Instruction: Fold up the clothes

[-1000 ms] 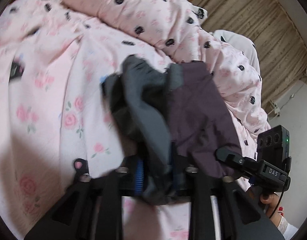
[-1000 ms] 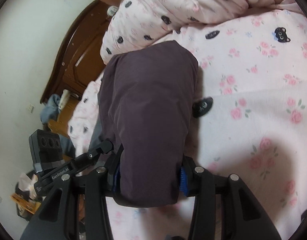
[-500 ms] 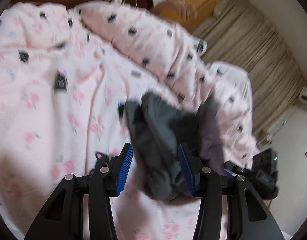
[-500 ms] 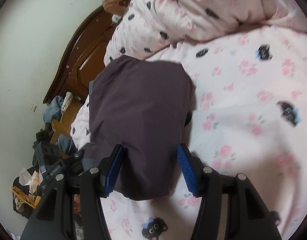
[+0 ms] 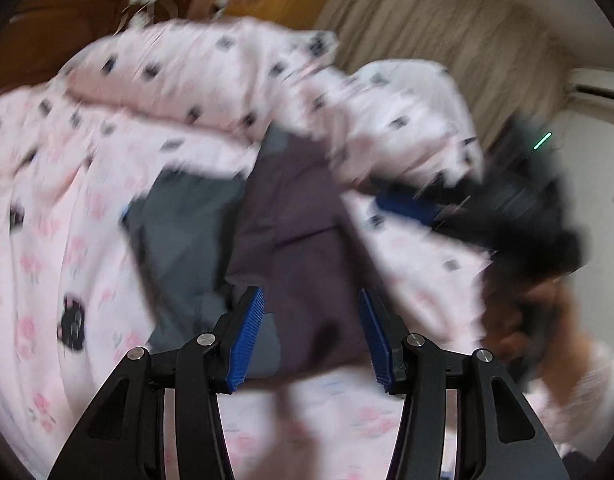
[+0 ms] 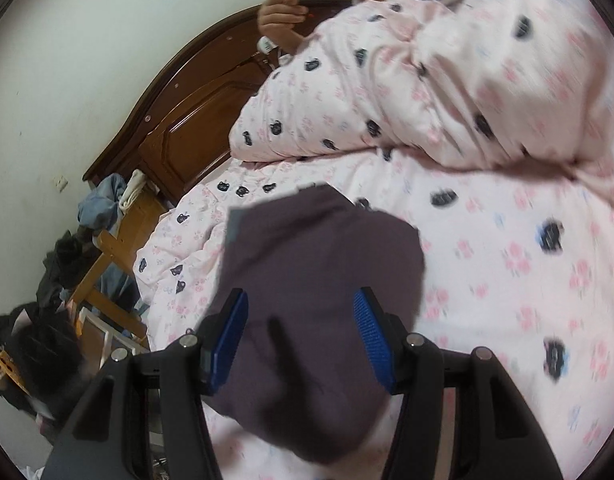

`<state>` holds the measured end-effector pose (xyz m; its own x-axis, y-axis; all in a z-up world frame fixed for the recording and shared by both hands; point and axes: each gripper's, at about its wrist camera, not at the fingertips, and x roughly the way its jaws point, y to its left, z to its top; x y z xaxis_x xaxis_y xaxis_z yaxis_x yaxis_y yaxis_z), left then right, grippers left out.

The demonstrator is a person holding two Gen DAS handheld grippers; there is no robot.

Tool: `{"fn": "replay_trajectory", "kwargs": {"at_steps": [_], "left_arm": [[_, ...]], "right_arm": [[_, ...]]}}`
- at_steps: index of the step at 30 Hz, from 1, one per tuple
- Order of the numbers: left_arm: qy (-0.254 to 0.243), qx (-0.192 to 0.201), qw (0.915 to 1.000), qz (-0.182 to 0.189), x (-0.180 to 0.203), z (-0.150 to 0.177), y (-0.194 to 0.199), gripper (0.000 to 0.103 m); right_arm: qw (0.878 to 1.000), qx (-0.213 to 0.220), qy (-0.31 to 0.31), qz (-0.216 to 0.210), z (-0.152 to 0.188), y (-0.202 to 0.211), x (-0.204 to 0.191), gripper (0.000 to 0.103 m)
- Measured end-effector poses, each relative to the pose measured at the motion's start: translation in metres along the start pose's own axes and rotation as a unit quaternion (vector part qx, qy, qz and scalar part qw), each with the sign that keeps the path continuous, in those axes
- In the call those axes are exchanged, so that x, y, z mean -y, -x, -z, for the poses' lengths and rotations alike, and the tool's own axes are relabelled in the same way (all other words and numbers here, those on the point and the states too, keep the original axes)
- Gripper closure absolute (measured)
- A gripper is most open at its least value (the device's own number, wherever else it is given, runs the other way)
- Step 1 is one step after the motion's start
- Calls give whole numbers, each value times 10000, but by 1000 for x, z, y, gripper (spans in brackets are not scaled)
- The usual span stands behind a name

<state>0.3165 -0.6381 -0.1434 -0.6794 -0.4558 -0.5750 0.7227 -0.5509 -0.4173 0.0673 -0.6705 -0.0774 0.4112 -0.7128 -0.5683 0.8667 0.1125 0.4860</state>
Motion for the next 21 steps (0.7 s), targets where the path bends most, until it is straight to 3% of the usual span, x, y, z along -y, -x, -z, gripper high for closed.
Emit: {"fn": "replay_trajectory", "kwargs": {"at_steps": [6,11,15,18,21], "left_arm": [[291,11,9995,-102,-15,10,-17,59],[411,-20,9991,-110,-20,12,-25,59],[543,24,9985,10,-28,15,-30,59],[355,67,9993,-53,-21,17,-28,59],[287,97,9995,16,-16,16,-22,54]], "right_arm": [[9972,-511,508,-184,-21,-42,-34,49],[9910,-1048,590,581,-17,-92,-31,55],[9902,-1153,423,672,-14,-103,-16,61],[9911,-1099,396,631,-15,-97,-16,59],[9936,-797,534,591,-13,-72,-28,33]]}}
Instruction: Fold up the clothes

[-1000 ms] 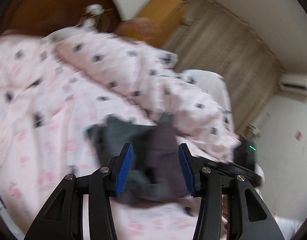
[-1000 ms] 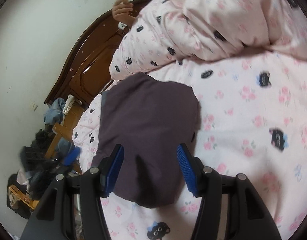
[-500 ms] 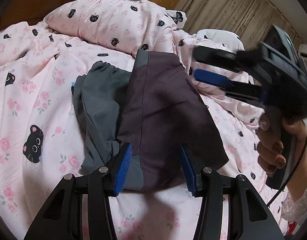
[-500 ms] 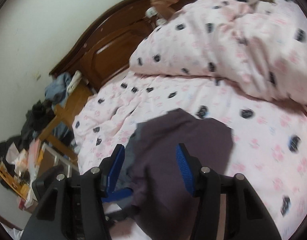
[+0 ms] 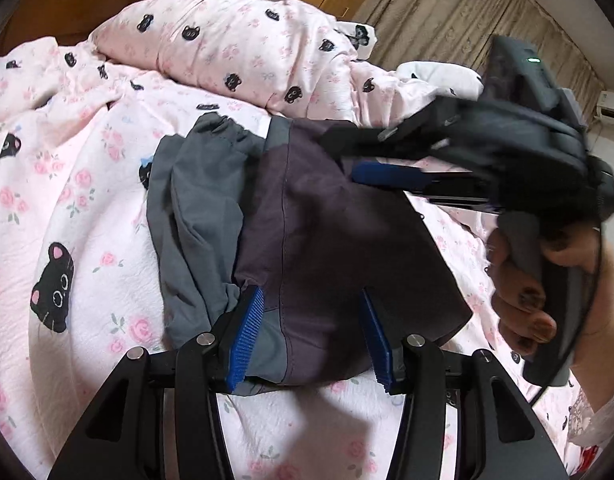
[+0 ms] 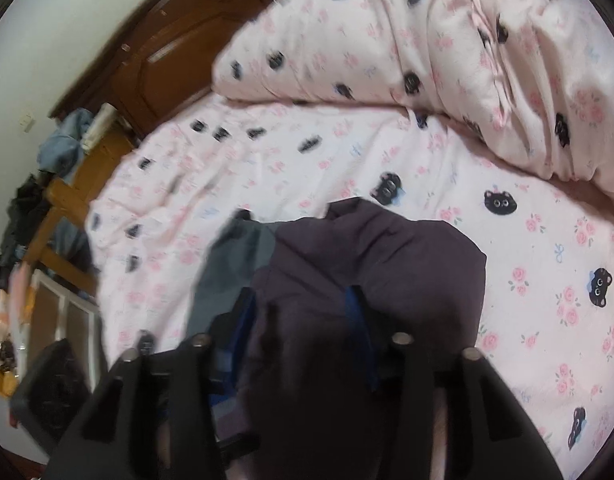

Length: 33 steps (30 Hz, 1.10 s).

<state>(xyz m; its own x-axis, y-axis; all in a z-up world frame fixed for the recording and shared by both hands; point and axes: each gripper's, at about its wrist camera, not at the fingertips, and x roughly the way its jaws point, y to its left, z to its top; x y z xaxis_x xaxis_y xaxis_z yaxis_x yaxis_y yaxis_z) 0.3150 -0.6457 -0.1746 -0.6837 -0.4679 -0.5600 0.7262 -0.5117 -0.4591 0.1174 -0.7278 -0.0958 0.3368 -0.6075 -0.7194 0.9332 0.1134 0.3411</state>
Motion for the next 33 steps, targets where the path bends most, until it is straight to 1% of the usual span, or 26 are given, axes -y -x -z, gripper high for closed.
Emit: {"fn": "replay_trajectory", "kwargs": {"at_steps": [1,2,3,4,5,8,11,16,19,23,28,33], "left_arm": [[-47,45,10000,12,3,0,5,48],[-115,118,9999,4,8,0,11,44],[-182,191,9997,-4,13,-1,18,41],[-250,264,9993,-12,17,-1,24,35],[-356,378,9986,-102,23,0,33,30],[-559,585,9958,-433,38,0,58,26],[-614,670,9933,-711,49,2,80,21],[-642,657,9899,-1084,67,9,118,20],[-662,628,9885,-1206,74,14,135,19],[-826,603,9859,-1325,88,21,154,19],[-1031,522,9819,-1501,107,30,175,19],[-1138,507,9788,-1626,122,40,195,18]], "right_arm": [[9999,139,59,11,3,11,-4,22],[9995,278,117,21,5,22,-8,18],[9992,363,169,21,8,31,-11,18],[9988,440,220,20,11,40,-14,18],[9983,517,270,18,15,50,-17,15],[9962,765,418,89,29,80,-27,8],[9939,919,558,229,41,104,-36,4],[9885,1100,849,604,68,141,-55,1],[9862,1025,1044,774,86,155,-66,1],[9836,876,1230,987,111,168,-79,1],[9847,825,1152,1015,139,188,-91,1],[9852,971,1042,951,159,210,-102,1]]}}
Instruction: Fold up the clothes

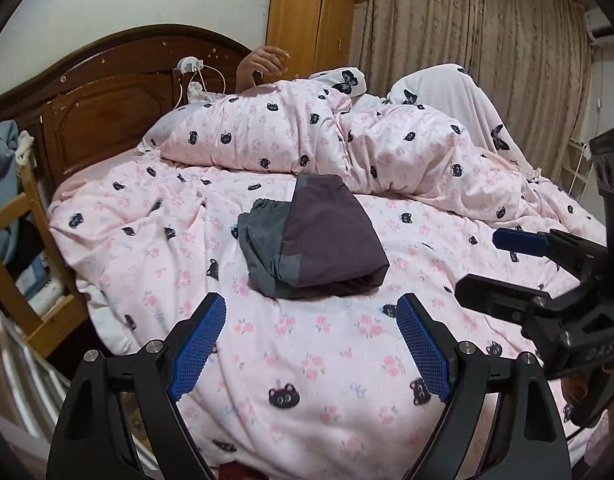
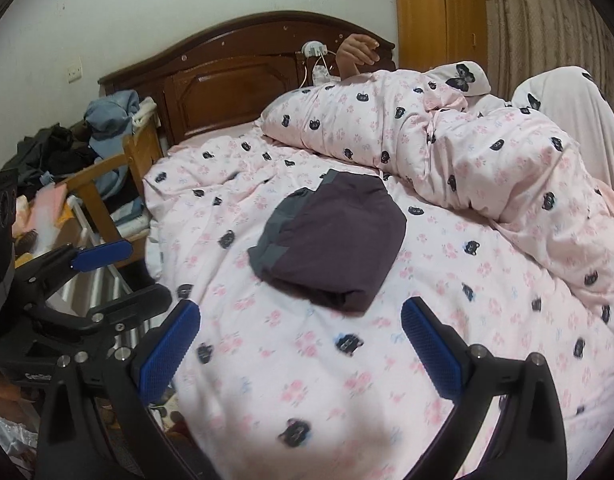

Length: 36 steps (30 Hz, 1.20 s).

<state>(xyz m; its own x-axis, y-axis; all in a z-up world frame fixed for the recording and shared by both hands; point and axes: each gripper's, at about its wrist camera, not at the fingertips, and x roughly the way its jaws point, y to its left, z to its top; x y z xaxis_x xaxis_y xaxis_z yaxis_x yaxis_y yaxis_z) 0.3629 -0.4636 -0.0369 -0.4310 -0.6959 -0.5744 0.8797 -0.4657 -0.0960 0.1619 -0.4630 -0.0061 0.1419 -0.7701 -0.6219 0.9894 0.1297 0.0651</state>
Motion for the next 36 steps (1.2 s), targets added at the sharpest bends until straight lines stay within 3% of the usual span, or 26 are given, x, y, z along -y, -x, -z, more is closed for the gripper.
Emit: {"fn": "replay_trajectory", "kwargs": {"at_steps": [13,36], "left_arm": [[-176,59,9998,-81,11,4,36,18],[-327,171,9993,-46,26,6,65,18]], "right_arm": [[9993,363,-90,92,15,58,-22,1],[9983,509,-268,136,31,93,-25,1]]}}
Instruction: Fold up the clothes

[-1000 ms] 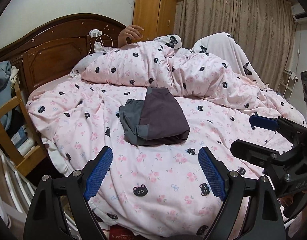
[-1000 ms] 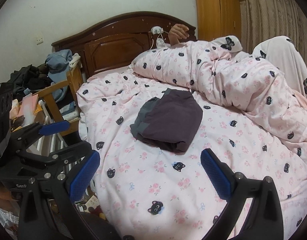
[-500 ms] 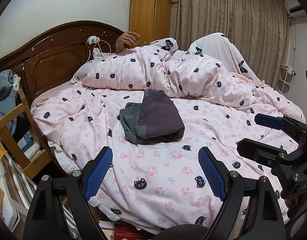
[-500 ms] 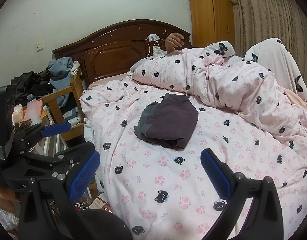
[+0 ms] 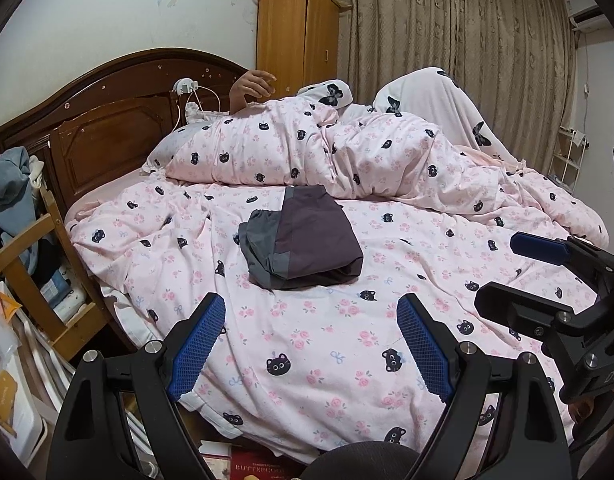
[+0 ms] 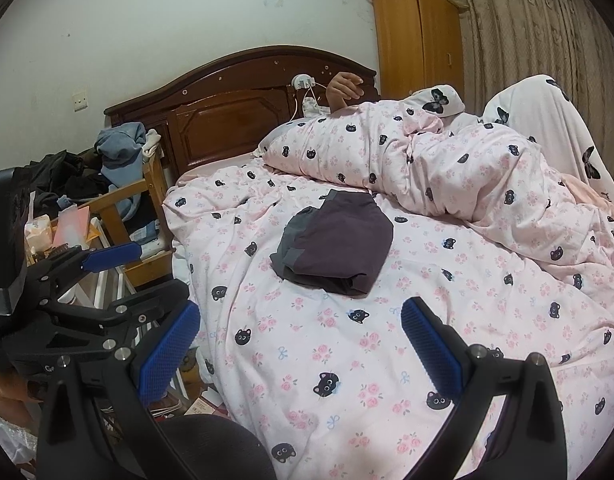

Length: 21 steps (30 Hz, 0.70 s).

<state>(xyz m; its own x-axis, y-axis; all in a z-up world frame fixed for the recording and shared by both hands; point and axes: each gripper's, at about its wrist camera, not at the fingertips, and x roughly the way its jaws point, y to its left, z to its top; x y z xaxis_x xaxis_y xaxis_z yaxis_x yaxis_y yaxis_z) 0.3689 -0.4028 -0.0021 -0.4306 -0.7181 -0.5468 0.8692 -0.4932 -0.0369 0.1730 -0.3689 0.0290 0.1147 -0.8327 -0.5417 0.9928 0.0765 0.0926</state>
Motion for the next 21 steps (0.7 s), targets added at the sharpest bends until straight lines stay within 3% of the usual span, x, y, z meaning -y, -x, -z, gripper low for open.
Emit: {"fn": "replay_trajectory", "kwargs": {"at_steps": [21], "left_arm": [[-171,185,9997,-27,10,0,18,18]], "right_arm": [[9999,83,-67,-26,3,17,1,1]]}}
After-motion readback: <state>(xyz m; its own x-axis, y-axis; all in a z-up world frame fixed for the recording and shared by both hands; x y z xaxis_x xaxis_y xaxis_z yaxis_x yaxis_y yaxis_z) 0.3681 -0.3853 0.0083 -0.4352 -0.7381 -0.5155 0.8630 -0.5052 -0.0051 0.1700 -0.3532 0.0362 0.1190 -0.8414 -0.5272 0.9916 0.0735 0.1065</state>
